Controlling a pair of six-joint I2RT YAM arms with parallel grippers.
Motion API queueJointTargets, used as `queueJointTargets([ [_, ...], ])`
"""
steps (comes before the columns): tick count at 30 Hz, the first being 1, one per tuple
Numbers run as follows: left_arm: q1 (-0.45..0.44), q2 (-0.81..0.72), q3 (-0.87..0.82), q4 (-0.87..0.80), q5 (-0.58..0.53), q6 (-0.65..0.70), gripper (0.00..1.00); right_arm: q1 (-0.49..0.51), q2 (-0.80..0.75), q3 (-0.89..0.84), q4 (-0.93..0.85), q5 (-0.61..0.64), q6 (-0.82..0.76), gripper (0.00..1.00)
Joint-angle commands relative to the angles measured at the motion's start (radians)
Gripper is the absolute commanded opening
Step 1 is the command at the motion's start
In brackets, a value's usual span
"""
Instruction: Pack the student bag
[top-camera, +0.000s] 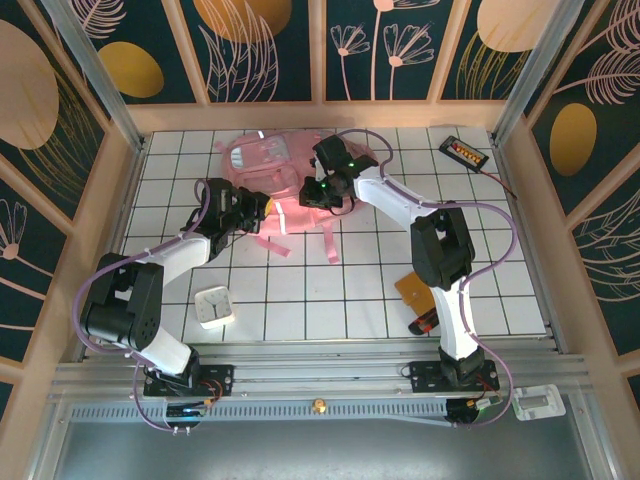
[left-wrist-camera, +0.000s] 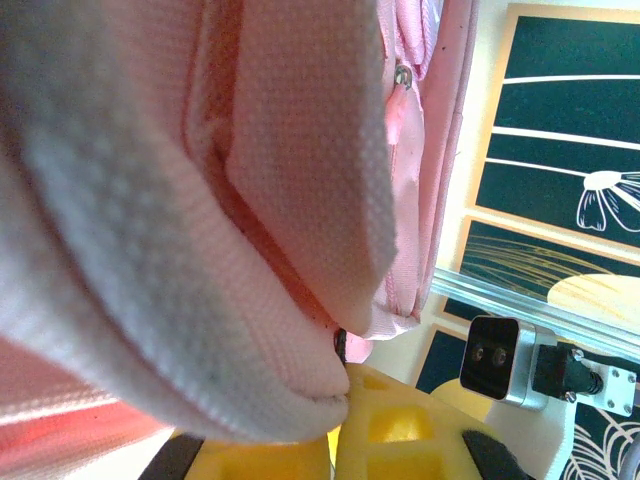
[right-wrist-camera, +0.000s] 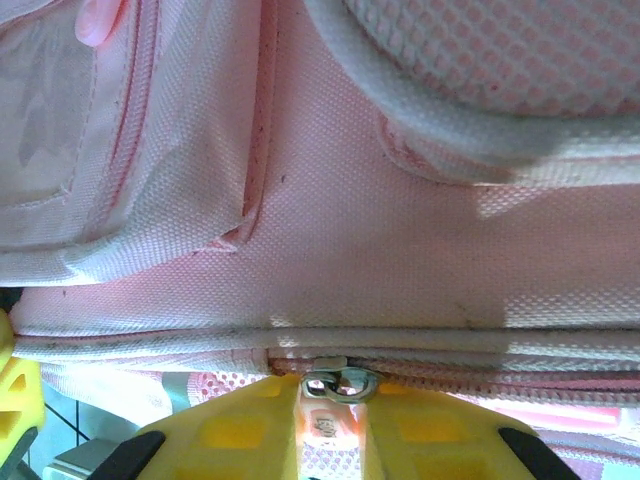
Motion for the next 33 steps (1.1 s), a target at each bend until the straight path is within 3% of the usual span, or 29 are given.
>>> queueJointTargets([
  [1, -0.01, -0.042, 0.011, 0.074, 0.077, -0.023, 0.0, -0.007, 0.026, 0.016, 0.039, -0.011, 0.006, 0.21],
  [6, -0.011, -0.037, 0.02, 0.073, 0.081, -0.024, 0.0, -0.007, 0.049, 0.043, 0.015, -0.005, 0.005, 0.34],
  [12, -0.011, -0.028, 0.032, 0.07, 0.085, -0.022, 0.0, -0.007, 0.066, 0.056, 0.005, 0.001, 0.005, 0.36],
  [16, -0.011, -0.023, 0.034, 0.071, 0.087, -0.023, 0.0, -0.007, 0.07, 0.064, -0.007, 0.019, 0.001, 0.31],
  [20, -0.008, -0.022, 0.035, 0.073, 0.086, -0.023, 0.0, -0.008, 0.065, 0.08, -0.051, 0.065, -0.011, 0.18],
  [28, 0.016, -0.038, 0.028, 0.058, 0.077, -0.013, 0.0, -0.025, 0.002, 0.028, -0.101, 0.145, -0.033, 0.02],
  [33, 0.029, -0.047, 0.033, 0.036, 0.074, 0.002, 0.0, -0.061, -0.061, -0.073, -0.069, 0.131, -0.018, 0.01],
])
